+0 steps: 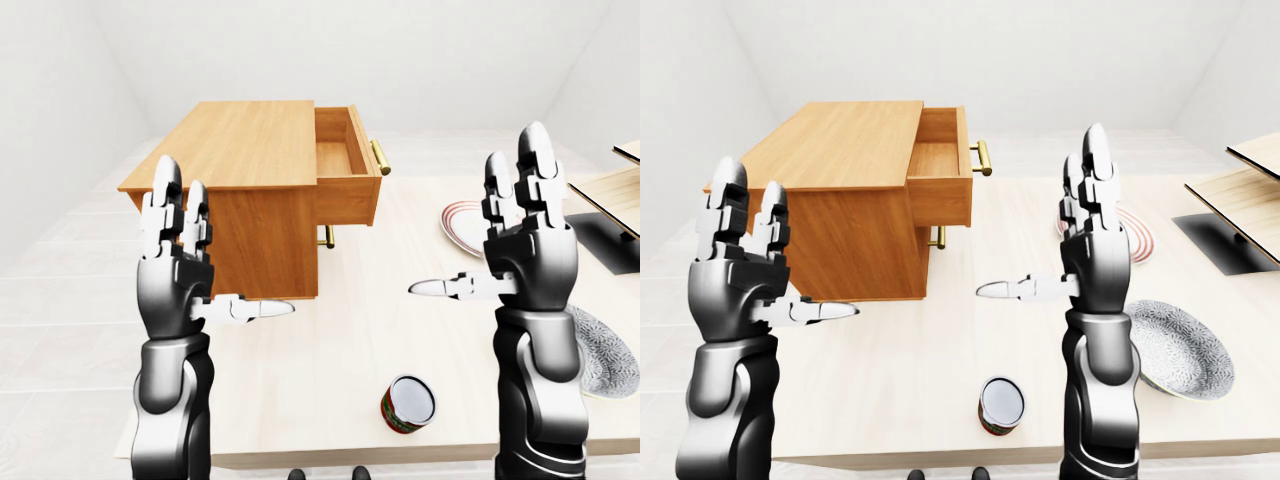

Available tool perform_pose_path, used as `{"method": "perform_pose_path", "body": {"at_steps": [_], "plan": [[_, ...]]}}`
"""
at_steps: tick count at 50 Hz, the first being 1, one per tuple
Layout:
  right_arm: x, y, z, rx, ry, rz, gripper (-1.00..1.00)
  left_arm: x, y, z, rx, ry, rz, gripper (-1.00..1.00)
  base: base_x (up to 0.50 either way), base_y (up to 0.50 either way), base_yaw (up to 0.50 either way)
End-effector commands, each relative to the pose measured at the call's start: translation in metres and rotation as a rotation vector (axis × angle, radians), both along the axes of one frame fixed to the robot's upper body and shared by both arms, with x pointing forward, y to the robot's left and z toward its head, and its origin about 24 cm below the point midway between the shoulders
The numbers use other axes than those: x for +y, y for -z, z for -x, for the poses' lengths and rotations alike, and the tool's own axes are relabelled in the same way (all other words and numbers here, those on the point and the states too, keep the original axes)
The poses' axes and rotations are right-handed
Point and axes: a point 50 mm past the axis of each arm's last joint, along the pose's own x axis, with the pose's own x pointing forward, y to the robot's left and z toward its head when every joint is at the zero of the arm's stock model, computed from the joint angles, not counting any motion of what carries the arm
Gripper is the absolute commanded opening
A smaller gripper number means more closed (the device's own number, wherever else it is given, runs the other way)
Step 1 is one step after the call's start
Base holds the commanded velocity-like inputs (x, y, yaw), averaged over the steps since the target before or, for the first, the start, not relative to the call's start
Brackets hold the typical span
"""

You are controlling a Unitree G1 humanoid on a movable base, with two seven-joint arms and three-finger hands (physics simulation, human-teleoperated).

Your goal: Close the top drawer of the cabinet.

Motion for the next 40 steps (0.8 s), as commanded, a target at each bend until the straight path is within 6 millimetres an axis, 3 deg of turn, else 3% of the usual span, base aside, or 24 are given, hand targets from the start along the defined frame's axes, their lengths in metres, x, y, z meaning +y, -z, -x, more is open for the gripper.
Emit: {"method": "perform_pose_path", "body": {"at_steps": [1, 12, 16, 23, 40], "plan": [[0.0, -0.001, -0.019, 0.017, -0.015, 0.0, 1.0, 0.0, -0.001, 0.002, -0.006, 0.0, 0.003, 1.0, 0.0, 0.0, 0.0], [0.002, 0.009, -0.032, 0.077, -0.035, -0.022, 1.0, -0.001, 0.001, 0.001, 0.006, 0.002, -0.002, 1.0, 0.0, 0.0, 0.0], [0.005, 0.026, -0.041, 0.155, -0.052, -0.029, 1.0, -0.001, -0.003, 0.004, -0.017, 0.0, 0.003, 1.0, 0.0, 0.0, 0.0], [0.008, 0.037, -0.048, 0.21, -0.065, -0.044, 1.0, 0.0, -0.001, 0.002, -0.004, 0.0, 0.003, 1.0, 0.0, 0.0, 0.0], [0.01, 0.028, -0.054, 0.182, -0.067, -0.039, 1.0, 0.0, 0.002, 0.002, 0.007, 0.001, 0.002, 1.0, 0.0, 0.0, 0.0]]}}
